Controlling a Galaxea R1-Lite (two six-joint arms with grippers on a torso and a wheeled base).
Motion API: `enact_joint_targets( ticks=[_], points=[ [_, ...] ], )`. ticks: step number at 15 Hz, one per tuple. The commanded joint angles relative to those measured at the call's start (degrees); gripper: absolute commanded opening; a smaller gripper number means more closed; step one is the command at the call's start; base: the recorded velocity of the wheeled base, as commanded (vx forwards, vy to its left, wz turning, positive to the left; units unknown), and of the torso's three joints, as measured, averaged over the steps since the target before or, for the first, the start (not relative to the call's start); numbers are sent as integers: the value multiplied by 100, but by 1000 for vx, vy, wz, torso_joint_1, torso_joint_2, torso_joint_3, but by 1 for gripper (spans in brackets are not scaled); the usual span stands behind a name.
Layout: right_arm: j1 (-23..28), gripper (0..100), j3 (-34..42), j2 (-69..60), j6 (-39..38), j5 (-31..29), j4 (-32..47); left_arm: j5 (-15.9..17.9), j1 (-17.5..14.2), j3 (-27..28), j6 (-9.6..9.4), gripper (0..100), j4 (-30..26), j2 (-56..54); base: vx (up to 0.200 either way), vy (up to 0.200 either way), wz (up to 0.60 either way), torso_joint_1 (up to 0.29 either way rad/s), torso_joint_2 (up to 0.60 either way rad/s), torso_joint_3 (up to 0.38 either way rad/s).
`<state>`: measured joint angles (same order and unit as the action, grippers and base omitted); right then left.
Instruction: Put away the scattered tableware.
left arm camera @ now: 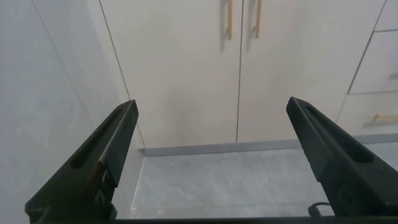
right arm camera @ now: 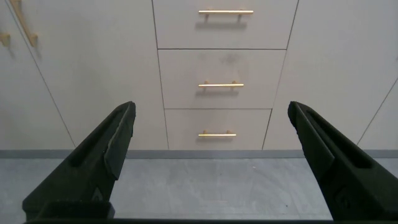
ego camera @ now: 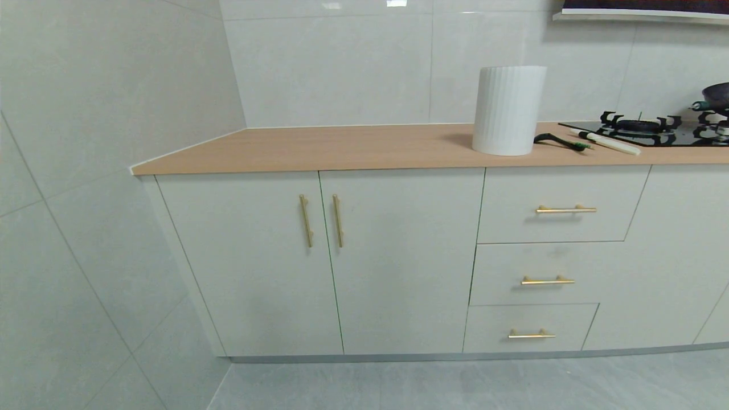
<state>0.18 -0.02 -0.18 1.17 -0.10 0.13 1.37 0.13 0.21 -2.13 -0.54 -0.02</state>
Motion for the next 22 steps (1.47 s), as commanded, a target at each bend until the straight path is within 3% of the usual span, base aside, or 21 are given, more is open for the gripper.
enact_joint_targets(
  ticks=[1,10,22],
  points=[
    [-1,100,-6,18,-3,1,4,4,4,-12,55,100,-8,2,0,0,0,0,0,0],
    [-1,100,2,18,-12,1,4,13,4,-12,99,100,1,2,0,0,0,0,0,0],
    [-1,100,2,18,-20,1,4,13,4,-12,117,100,1,2,0,-200,0,2,5,2]
  ],
)
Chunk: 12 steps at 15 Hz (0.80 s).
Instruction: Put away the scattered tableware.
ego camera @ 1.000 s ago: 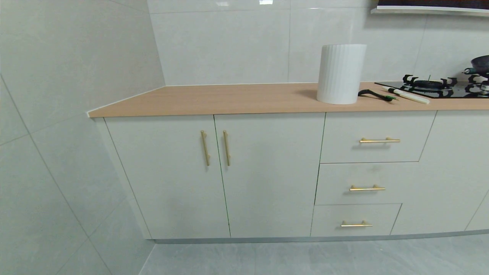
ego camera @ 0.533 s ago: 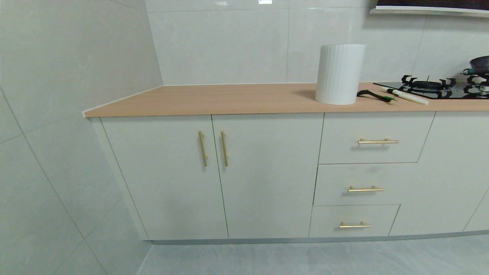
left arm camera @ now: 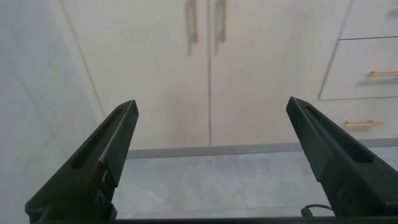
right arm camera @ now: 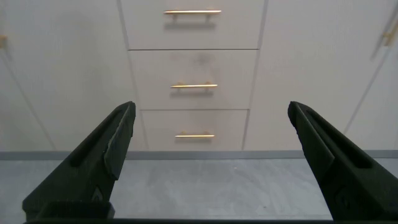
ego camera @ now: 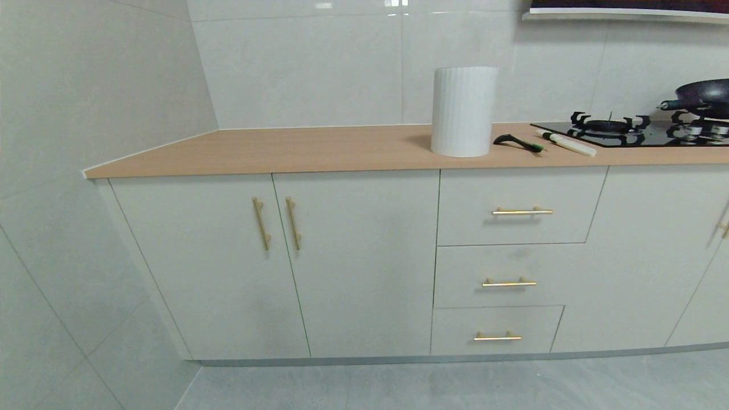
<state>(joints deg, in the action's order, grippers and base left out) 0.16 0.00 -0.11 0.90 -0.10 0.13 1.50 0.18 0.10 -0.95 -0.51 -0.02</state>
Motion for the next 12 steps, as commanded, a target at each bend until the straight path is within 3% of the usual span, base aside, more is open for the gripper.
enact_joint_targets(
  ticks=[1,3,9,12],
  points=[
    [2,100,0,11,6,1,4,-1,-1,-1,7,100,-2,2,0,-200,0,7,2,2],
    [2,100,0,11,6,1,4,-1,-1,-1,7,100,7,2,0,-200,0,2,0,5],
    [2,100,0,11,15,1,4,-1,-1,-1,16,100,-2,2,0,0,0,0,0,0],
    [2,100,0,11,15,1,4,-1,-1,-1,16,100,-2,2,200,0,0,-2,2,1]
  ],
)
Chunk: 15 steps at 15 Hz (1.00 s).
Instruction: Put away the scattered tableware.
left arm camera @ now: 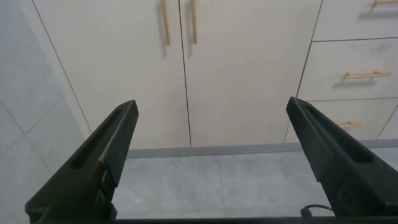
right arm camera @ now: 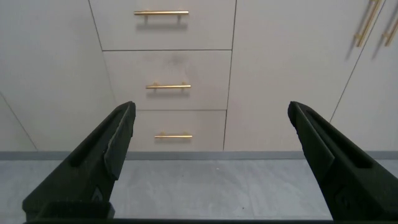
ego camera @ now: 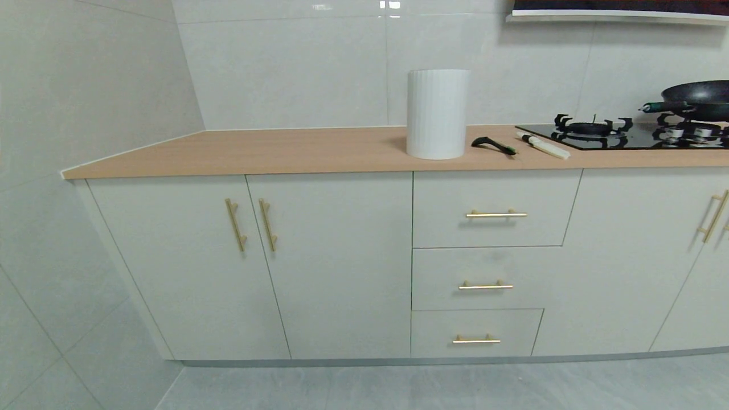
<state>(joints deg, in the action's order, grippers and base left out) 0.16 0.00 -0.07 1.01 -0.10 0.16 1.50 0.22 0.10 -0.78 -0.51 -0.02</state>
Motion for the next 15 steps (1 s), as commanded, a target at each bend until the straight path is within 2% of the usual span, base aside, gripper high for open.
enact_joint_targets(
  ticks=[1,6,13,15],
  points=[
    [2,100,0,7,4,1,2,-1,-4,-1,-1,100,-2,2,200,0,0,7,7,7],
    [2,100,0,7,4,1,2,-1,-4,-1,-1,100,7,2,200,0,0,2,2,3],
    [2,100,0,7,31,1,-7,-1,-4,-1,25,100,7,2,0,0,0,0,0,0],
    [-51,100,-545,95,-13,89,-244,-1,-4,8,25,100,7,2,0,0,0,0,0,0]
  ],
)
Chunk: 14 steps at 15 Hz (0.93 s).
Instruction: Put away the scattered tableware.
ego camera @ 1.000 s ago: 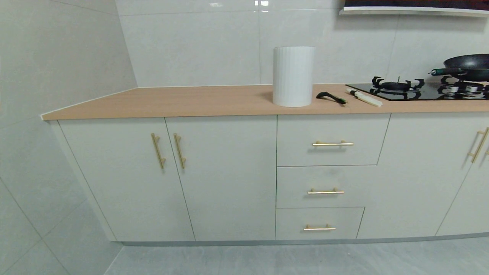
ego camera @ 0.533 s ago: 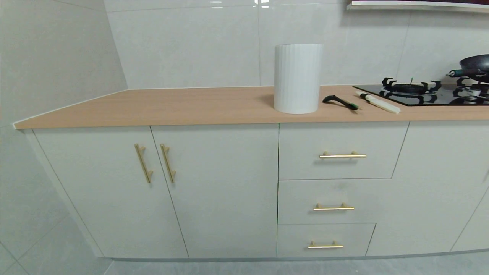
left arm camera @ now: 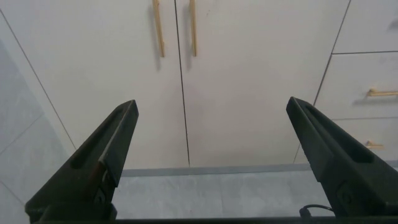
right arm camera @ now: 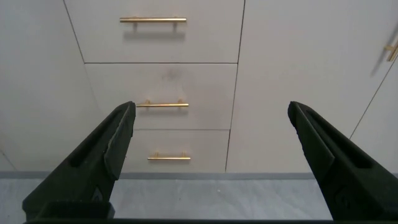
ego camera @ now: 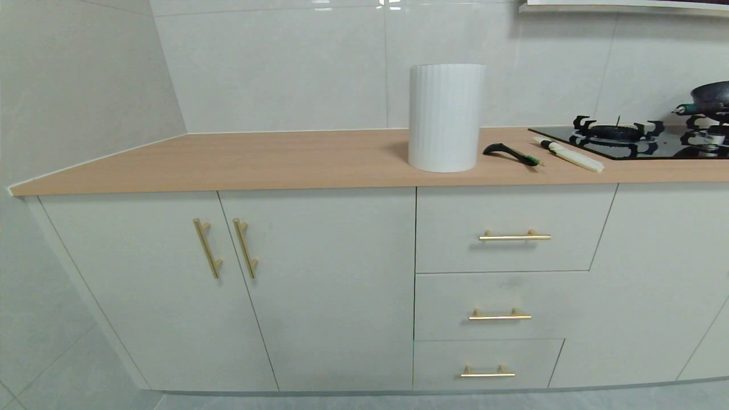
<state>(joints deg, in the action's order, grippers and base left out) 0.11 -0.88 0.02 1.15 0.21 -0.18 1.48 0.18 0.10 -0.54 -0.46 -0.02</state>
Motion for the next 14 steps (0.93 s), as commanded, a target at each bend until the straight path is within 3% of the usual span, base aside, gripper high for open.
enact_joint_targets(
  ticks=[1,5,9,12,14],
  points=[
    [-116,100,-607,323,-53,146,-193,2,-1,-1,1,100,2,2,0,0,0,0,0,0],
    [-776,100,-1090,3091,-326,1306,-237,2,-1,-1,1,100,2,2,0,0,0,0,0,0],
    [-776,100,-1986,5939,-343,1386,-711,2,-1,-1,1,100,2,2,0,0,0,0,0,0],
    [-820,100,-2558,8224,-378,1377,-2170,2,-1,-1,1,100,2,2,0,0,0,0,0,0],
    [-828,100,-2725,9578,-501,1192,-3559,2,-1,-1,1,100,2,2,0,0,0,0,0,0]
  ],
)
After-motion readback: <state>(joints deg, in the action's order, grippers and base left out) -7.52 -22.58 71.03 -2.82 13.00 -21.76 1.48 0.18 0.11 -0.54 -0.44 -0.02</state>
